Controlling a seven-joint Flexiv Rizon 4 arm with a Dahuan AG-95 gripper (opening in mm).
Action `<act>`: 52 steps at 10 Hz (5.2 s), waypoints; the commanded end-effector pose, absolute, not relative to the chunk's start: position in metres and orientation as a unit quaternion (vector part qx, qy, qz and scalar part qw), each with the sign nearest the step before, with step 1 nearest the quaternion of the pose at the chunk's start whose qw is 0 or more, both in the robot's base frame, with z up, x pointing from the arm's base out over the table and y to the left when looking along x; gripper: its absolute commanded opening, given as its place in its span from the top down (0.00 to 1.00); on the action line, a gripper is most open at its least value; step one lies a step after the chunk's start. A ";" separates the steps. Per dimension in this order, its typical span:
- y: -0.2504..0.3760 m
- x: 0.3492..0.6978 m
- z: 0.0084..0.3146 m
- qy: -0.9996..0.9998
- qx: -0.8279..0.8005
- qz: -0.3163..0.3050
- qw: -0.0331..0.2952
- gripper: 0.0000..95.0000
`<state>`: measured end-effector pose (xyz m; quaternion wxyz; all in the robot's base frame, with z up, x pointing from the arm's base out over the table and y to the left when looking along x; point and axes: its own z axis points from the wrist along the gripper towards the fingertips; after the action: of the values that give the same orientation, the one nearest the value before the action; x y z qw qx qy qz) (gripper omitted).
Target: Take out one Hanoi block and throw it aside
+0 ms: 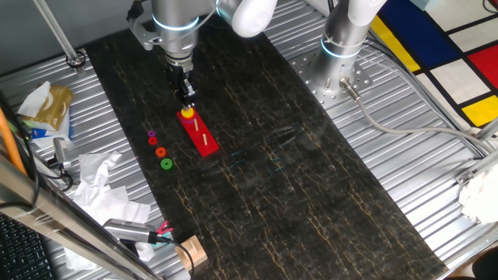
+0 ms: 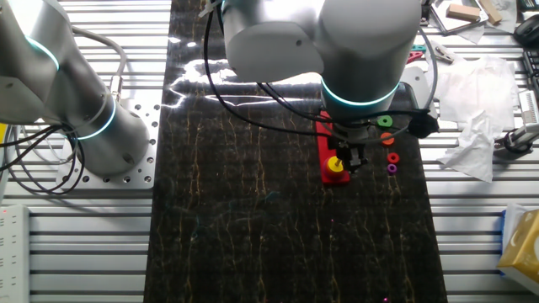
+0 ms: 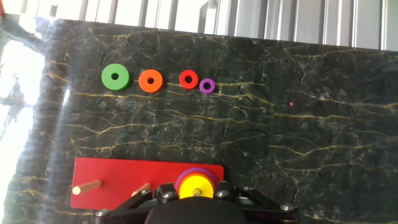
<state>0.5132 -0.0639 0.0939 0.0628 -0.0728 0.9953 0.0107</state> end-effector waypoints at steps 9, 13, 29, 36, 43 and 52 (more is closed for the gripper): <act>-0.064 0.514 0.093 0.995 -0.080 0.005 0.063 0.60; -0.065 0.516 0.089 0.995 -0.071 0.002 0.068 0.60; -0.065 0.516 0.065 0.997 -0.063 0.017 0.045 0.40; -0.066 0.513 0.056 0.997 -0.065 0.023 0.045 0.40; -0.063 0.510 0.049 0.997 -0.062 0.025 0.044 0.60; -0.064 0.509 0.046 0.997 -0.062 0.026 0.044 0.60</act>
<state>0.5097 -0.0634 0.0457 0.0446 -0.0616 0.9968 0.0262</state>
